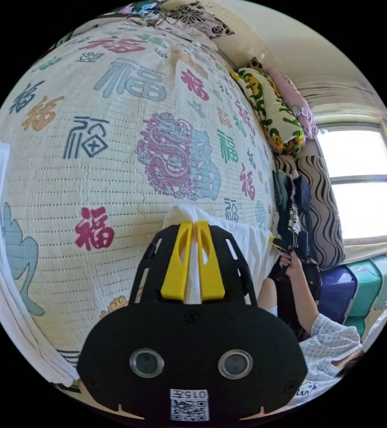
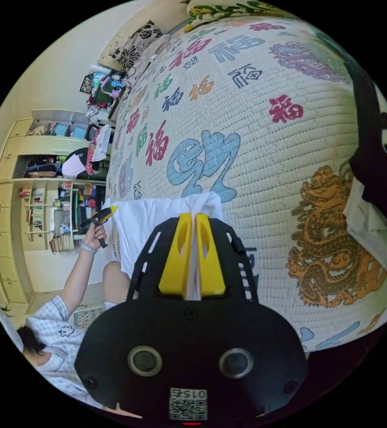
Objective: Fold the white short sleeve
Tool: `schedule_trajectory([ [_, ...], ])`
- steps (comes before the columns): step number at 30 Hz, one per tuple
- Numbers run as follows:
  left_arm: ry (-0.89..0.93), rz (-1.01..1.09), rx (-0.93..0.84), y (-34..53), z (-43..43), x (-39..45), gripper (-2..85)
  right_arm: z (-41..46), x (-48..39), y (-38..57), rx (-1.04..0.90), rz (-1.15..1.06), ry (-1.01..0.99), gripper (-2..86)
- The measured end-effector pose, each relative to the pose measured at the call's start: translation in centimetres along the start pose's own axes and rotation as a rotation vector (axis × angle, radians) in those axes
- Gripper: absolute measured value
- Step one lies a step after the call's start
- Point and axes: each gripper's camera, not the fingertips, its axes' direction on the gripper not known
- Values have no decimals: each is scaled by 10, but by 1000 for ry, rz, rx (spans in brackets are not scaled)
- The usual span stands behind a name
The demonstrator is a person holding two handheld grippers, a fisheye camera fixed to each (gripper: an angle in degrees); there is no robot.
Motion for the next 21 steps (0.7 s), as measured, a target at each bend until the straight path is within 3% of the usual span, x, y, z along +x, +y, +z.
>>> schedule_trajectory([
  [2, -56, -23, 58, 1, -16, -5, 5, -14, 5, 3, 45, 26, 116, 6],
  [5, -120, -9, 59, 6, -23, -7, 10, -23, 14, 11, 68, 56, 104, 7],
  [13, -91, -30, 119, 67, -63, 1, 65, -40, -21, 79, 79, -61, 184, 30],
  [18, -47, 134, -55, 150, -67, 47, 70, -5, -70, 160, -124, -250, 189, 48],
  [21, -93, 199, -204, 201, -44, 72, 88, 35, -84, 202, -218, -242, 333, 81],
])
